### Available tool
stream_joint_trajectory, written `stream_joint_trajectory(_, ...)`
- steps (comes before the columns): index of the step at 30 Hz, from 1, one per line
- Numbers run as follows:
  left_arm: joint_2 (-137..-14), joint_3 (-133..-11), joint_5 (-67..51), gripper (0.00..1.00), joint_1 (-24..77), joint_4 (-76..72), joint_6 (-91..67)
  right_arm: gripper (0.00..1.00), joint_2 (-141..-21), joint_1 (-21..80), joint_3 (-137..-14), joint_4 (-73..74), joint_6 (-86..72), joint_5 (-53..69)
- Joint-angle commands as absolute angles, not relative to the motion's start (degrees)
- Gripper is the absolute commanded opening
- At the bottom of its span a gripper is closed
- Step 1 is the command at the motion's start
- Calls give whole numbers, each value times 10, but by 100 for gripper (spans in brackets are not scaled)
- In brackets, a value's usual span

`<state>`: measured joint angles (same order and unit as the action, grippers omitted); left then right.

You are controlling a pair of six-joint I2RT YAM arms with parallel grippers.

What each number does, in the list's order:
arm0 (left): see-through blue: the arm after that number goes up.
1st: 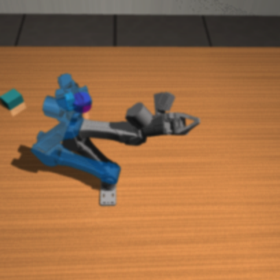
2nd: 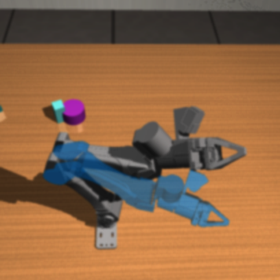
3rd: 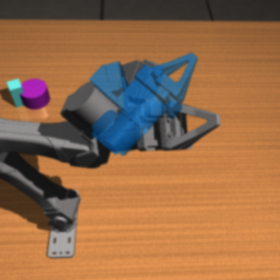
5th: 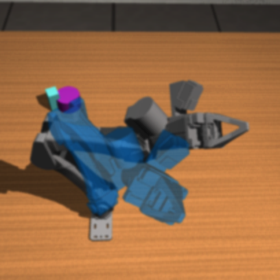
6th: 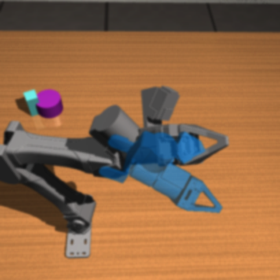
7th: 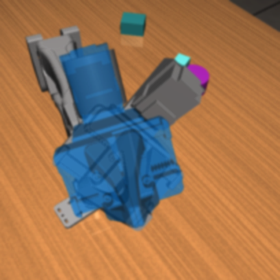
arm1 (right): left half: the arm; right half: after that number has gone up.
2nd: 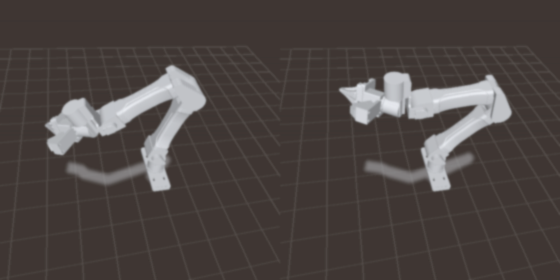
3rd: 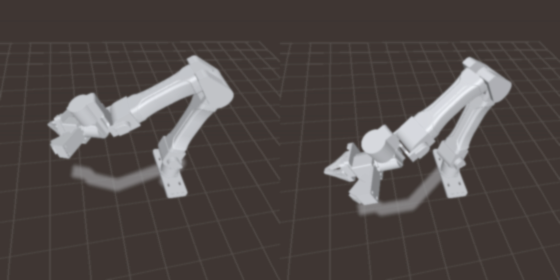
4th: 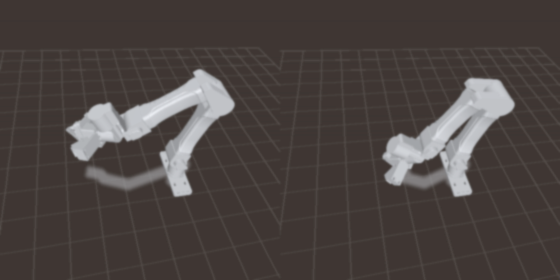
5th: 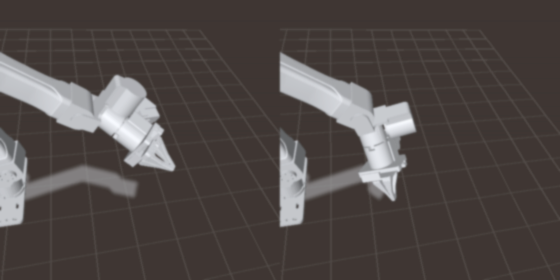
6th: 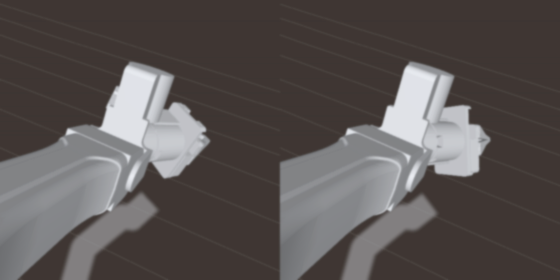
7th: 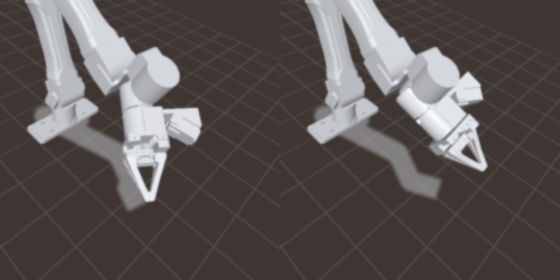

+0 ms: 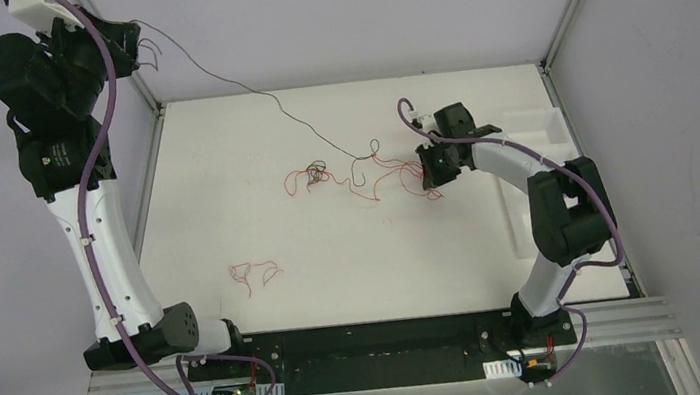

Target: Untangle the cables

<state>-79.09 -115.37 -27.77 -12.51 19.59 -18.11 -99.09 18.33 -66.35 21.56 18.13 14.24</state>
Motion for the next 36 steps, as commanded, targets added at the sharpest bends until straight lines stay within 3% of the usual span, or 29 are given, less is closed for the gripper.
stream_joint_trajectory(1, -784, -1156, -64, 0, -132, 269, -87, 0, -990, 172, -679, 251, 197, 148)
stream_joint_trajectory(6, -806, -1158, 75, 0, -136, 297, -42, 0, -999, 156, -673, 262, 205, 136)
stream_joint_trajectory(10, -817, -1106, -5, 0, -137, 338, -28, 0, -1002, 150, -694, 266, 204, 162)
stream_joint_trajectory(15, -800, -944, -239, 0, -133, 348, -26, 0, -1009, 151, -780, 265, 150, 240)
stream_joint_trajectory(20, -806, -833, -308, 0, -125, 365, -20, 1, -1023, 179, -850, 269, 107, 314)
stream_joint_trajectory(21, -809, -820, -320, 0, -124, 376, -8, 7, -1027, 185, -861, 278, 109, 320)
stream_joint_trajectory(22, -813, -808, -322, 12, -123, 389, 6, 15, -1032, 190, -871, 291, 114, 322)
stream_joint_trajectory(23, -816, -799, -319, 33, -123, 403, 24, 26, -1040, 191, -878, 307, 121, 321)
stream_joint_trajectory(25, -818, -791, -314, 64, -123, 443, 66, 45, -1045, 186, -887, 350, 141, 310)
stream_joint_trajectory(27, -818, -791, -315, 86, -123, 497, 117, 58, -1039, 172, -880, 384, 158, 304)
stream_joint_trajectory(29, -818, -790, -344, 97, -123, 561, 186, 68, -1025, 154, -865, 407, 166, 308)
stream_joint_trajectory(31, -816, -778, -376, 99, -122, 627, 250, 75, -1009, 141, -852, 431, 177, 314)
stream_joint_trajectory(36, -810, -695, -358, 99, -75, 672, 370, 77, -961, 137, -825, 442, 175, 352)
